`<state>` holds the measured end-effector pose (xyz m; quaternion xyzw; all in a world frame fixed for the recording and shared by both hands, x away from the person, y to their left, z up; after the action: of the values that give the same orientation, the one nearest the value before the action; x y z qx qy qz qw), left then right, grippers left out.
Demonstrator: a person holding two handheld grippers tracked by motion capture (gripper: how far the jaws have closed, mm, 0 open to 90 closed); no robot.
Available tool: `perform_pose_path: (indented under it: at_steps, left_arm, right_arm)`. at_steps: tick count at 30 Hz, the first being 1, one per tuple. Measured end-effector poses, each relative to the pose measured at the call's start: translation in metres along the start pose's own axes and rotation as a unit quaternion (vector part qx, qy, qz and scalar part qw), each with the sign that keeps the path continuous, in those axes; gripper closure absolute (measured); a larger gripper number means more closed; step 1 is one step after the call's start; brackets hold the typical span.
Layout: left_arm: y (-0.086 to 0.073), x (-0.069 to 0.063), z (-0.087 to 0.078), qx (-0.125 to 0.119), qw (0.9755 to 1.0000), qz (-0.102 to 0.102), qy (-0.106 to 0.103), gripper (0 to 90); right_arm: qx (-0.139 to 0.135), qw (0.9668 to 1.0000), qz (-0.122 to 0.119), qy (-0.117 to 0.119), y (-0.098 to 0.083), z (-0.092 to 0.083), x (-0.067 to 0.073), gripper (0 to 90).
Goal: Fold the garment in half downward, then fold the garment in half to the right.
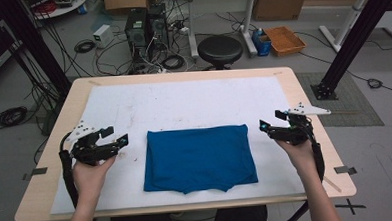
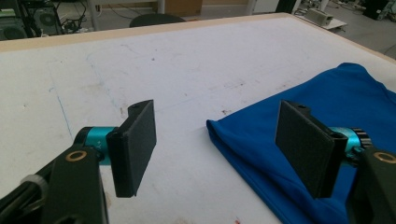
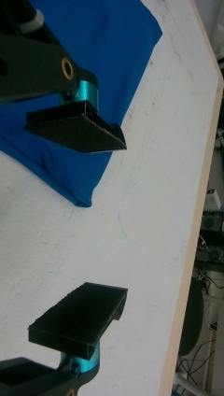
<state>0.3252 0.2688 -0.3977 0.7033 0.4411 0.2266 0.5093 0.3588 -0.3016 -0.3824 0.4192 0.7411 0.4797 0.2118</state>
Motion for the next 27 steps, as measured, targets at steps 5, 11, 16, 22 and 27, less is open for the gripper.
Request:
perform_pose_path:
  at_steps: [5, 11, 16, 22, 27]
  left_arm:
    - [0.000, -0.001, 0.001, -0.001, 1.0000, 0.001, 0.000, 29.5]
    - [0.000, -0.002, 0.001, 0.000, 1.0000, 0.002, -0.002, 29.5]
    - [0.001, -0.003, 0.001, -0.001, 1.0000, 0.000, -0.004, 29.5]
    - [0.001, -0.005, 0.002, -0.002, 1.0000, 0.002, -0.008, 30.9]
    - [0.003, -0.012, 0.004, 0.003, 0.9998, -0.002, -0.017, 33.4]
  right_arm:
    - [0.000, 1.0000, 0.001, 0.000, 0.000, 0.000, 0.000, 24.6]
    - [0.000, 1.0000, 0.000, 0.000, 0.000, -0.001, 0.000, 24.8]
    - [-0.003, 1.0000, 0.001, 0.001, 0.001, -0.001, 0.001, 24.8]
    - [0.000, 1.0000, 0.003, 0.003, 0.001, 0.001, 0.001, 25.1]
    - [0.000, 1.0000, 0.005, 0.007, 0.002, 0.002, 0.002, 25.5]
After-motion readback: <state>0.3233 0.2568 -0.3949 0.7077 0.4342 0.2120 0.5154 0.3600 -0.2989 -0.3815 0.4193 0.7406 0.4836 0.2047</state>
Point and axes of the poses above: each handheld gripper's, and its own axes: z roughly forward along the jaws, y roughly out of its top, x roughly to its left, the point moved 1 cm from there along z, roughly forward along the jaws, and after that the axes turned 2 degrees about y, right-handed, at the moved point
